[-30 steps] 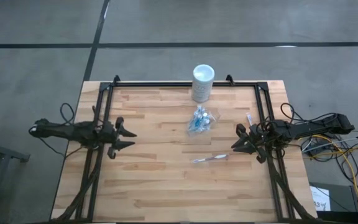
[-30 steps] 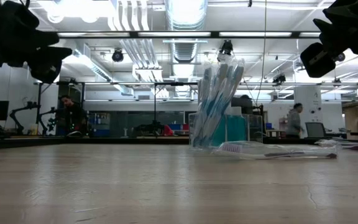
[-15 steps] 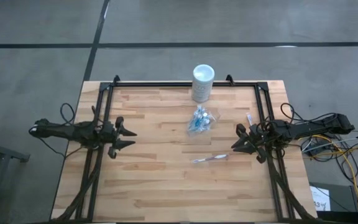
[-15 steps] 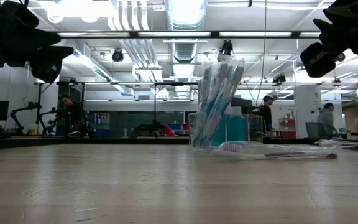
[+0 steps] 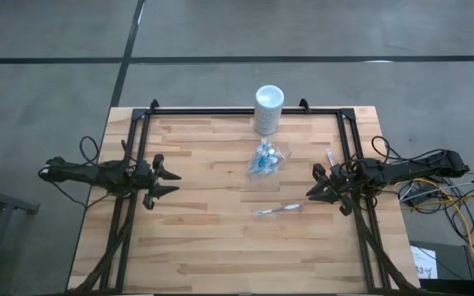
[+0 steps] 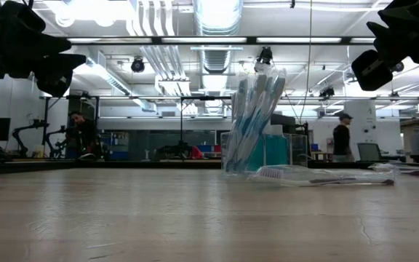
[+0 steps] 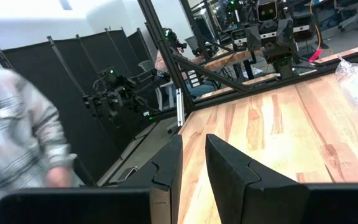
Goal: Pick & Place toothbrushing station
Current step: Put the purple toothbrush into the transparent organizer
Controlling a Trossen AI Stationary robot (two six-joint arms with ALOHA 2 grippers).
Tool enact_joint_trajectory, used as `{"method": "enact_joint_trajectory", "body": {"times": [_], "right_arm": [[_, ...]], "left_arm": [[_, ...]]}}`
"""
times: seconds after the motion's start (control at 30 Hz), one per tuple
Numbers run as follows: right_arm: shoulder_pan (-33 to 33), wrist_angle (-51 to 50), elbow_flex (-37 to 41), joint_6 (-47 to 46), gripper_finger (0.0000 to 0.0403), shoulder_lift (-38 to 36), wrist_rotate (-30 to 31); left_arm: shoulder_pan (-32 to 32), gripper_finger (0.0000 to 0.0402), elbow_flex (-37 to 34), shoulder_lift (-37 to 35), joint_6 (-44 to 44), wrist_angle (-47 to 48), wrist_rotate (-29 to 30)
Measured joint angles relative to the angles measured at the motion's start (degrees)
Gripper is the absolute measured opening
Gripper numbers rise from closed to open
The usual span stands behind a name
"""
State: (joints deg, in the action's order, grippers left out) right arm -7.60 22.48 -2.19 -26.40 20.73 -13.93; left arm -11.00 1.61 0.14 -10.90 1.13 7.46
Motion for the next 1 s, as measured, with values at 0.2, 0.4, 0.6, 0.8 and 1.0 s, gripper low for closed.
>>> {"method": "enact_joint_trajectory", "body": {"times": [0.2, 0.4, 0.6, 0.8, 1.0], "right_arm": [[0.0, 0.0, 0.0, 0.0, 0.0068, 0.0, 0.0], [0.0, 0.0, 0.0, 0.0, 0.0068, 0.0, 0.0], [0.0, 0.4, 0.0, 0.0, 0.0068, 0.0, 0.0], [0.0, 0.4, 0.0, 3.9, 0.0068, 0.0, 4.0], [0.0, -10.1, -7.1, 7.2, 0.0068, 0.1, 14.8]], "left_arm": [[0.0, 0.0170, 0.0, 0.0, 0.0, 0.0, 0.0], [0.0, 0.0170, 0.0, 0.0, 0.0, -0.1, 0.0], [0.0, 0.0170, 0.0, 0.0, 0.0, -0.2, 0.0], [0.0, 0.0170, -0.1, 0.0, 0.0, -0.2, 0.0], [0.0, 0.0170, -0.1, 0.0, 0.0, -0.2, 0.0]]}}
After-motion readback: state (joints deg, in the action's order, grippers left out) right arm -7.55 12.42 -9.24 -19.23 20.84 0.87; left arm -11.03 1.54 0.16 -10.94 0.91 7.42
